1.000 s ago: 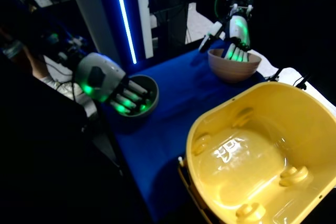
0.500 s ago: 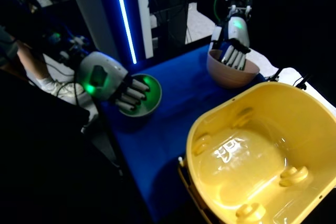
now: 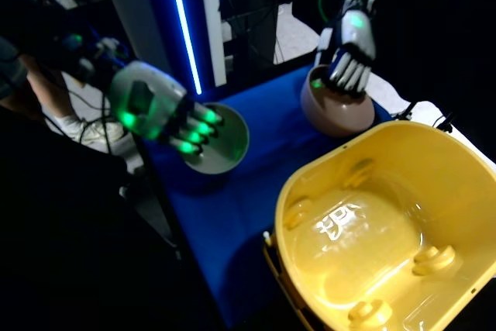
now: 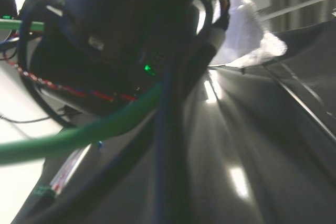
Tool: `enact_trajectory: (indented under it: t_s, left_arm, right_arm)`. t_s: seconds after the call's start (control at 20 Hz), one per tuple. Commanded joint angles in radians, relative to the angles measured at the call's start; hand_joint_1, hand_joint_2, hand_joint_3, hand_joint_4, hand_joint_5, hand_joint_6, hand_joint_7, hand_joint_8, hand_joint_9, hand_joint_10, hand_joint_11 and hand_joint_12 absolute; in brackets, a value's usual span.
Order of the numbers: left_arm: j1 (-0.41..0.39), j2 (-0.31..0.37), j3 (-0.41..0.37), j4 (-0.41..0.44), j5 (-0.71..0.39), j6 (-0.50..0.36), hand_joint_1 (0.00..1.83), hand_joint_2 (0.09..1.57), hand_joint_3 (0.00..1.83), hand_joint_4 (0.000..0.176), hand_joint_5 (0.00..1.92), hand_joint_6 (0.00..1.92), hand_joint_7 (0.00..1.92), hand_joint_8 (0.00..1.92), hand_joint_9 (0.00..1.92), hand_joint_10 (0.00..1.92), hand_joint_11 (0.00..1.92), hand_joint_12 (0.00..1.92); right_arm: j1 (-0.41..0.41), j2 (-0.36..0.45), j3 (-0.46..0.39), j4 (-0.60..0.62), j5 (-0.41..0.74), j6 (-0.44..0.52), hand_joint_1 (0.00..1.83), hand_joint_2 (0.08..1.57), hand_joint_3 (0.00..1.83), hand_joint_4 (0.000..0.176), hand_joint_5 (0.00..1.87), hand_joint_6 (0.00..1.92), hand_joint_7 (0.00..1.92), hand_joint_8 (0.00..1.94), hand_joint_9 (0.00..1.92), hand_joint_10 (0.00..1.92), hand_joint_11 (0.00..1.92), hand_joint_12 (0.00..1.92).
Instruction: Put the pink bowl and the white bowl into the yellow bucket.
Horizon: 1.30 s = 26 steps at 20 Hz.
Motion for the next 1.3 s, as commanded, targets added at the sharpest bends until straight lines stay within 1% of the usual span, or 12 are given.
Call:
enact_trajectory:
  t_s: [0.0,0.1,0.2,0.35,0.5,0.6,0.8,0.9,0.95,1.1,1.15,1.25]
  left_arm:
    - [0.002,0.014,-0.007,0.023,0.181,-0.017,1.34,1.23,0.00,0.000,0.74,1.26,0.75,1.30,0.67,1.63,0.44,1.65]
    - [0.027,0.041,-0.018,0.023,0.237,-0.037,1.34,1.22,0.00,0.000,0.75,1.24,0.76,1.28,0.69,1.60,0.47,1.61]
    - [0.044,0.058,-0.021,0.023,0.271,-0.060,1.35,1.20,0.00,0.000,0.77,1.21,0.83,1.21,0.73,1.53,0.51,1.53]
    - [0.052,0.099,-0.042,0.023,0.331,-0.064,1.34,1.19,0.00,0.000,0.79,1.11,0.83,1.25,0.76,1.54,0.55,1.62]
    - [0.066,0.136,-0.058,0.023,0.370,-0.065,1.34,1.21,0.00,0.000,0.70,1.25,0.83,1.25,0.78,1.53,0.57,1.70]
    - [0.070,0.162,-0.070,0.023,0.388,-0.064,1.34,1.22,0.00,0.000,0.67,1.31,0.81,1.27,0.73,1.53,0.59,1.67]
    - [0.082,0.202,-0.081,0.023,0.460,-0.045,1.35,1.19,0.00,0.000,0.76,1.14,0.85,1.29,0.76,1.47,0.69,1.63]
    - [0.082,0.217,-0.081,0.023,0.490,-0.032,1.37,1.14,0.00,0.000,0.92,0.93,0.97,1.11,0.80,1.39,0.72,1.59]
    - [0.082,0.224,-0.080,0.023,0.509,-0.023,1.27,1.10,0.00,0.000,1.02,0.83,1.02,1.07,0.82,1.28,0.72,1.56]
    - [0.082,0.235,-0.080,0.023,0.539,-0.009,1.23,1.13,0.00,0.000,0.99,0.88,0.91,1.27,0.79,1.42,0.76,1.65]
    - [0.082,0.242,-0.078,0.023,0.552,-0.004,1.23,1.11,0.00,0.000,0.99,0.91,1.00,1.11,0.79,1.43,0.76,1.66]
    - [0.081,0.253,-0.075,0.023,0.566,0.010,1.23,1.12,0.00,0.000,0.92,1.01,1.03,1.06,0.79,1.42,0.77,1.65]
  right_arm:
    - [0.018,0.005,-0.007,-0.027,0.134,0.007,1.46,1.17,0.00,0.000,0.76,1.23,0.73,1.26,0.86,1.34,0.85,1.59]
    - [0.036,0.018,-0.017,-0.042,0.140,0.007,1.49,1.16,0.00,0.000,0.76,1.22,0.74,1.27,0.87,1.26,0.85,1.55]
    - [0.050,0.029,-0.026,-0.057,0.142,0.012,1.38,1.17,0.00,0.000,0.80,1.24,0.77,1.25,0.89,1.34,0.90,1.56]
    - [0.051,0.041,-0.027,-0.116,0.183,0.129,1.36,1.18,0.00,0.000,0.77,1.32,0.77,1.25,0.88,1.36,0.90,1.54]
    - [0.056,0.040,-0.026,-0.127,0.191,0.148,1.35,1.17,0.00,0.000,0.79,1.34,0.82,1.17,0.89,1.32,0.87,1.56]
    - [0.078,0.038,-0.027,-0.144,0.196,0.172,1.33,1.21,0.01,0.000,0.70,1.43,0.76,1.27,0.85,1.41,0.84,1.64]
    - [0.175,0.029,-0.025,-0.223,0.196,0.172,1.35,1.20,0.00,0.000,0.76,1.41,0.72,1.29,0.83,1.36,0.75,1.52]
    - [0.212,0.021,-0.014,-0.251,0.195,0.172,1.35,1.21,0.00,0.000,0.74,1.42,0.73,1.31,0.84,1.37,0.79,1.55]
    - [0.231,0.013,-0.003,-0.262,0.195,0.172,1.35,1.21,0.00,0.000,0.74,1.42,0.73,1.31,0.84,1.36,0.79,1.55]
    - [0.269,0.005,0.010,-0.285,0.194,0.172,1.36,1.18,0.00,0.000,0.78,1.33,0.77,1.25,0.89,1.31,0.87,1.51]
    - [0.286,0.003,0.016,-0.296,0.194,0.172,1.36,1.18,0.00,0.000,0.81,1.31,0.77,1.24,0.87,1.32,0.85,1.50]
    - [0.313,-0.003,0.025,-0.317,0.190,0.172,1.35,1.19,0.00,0.000,0.78,1.30,0.77,1.28,0.85,1.36,0.84,1.49]
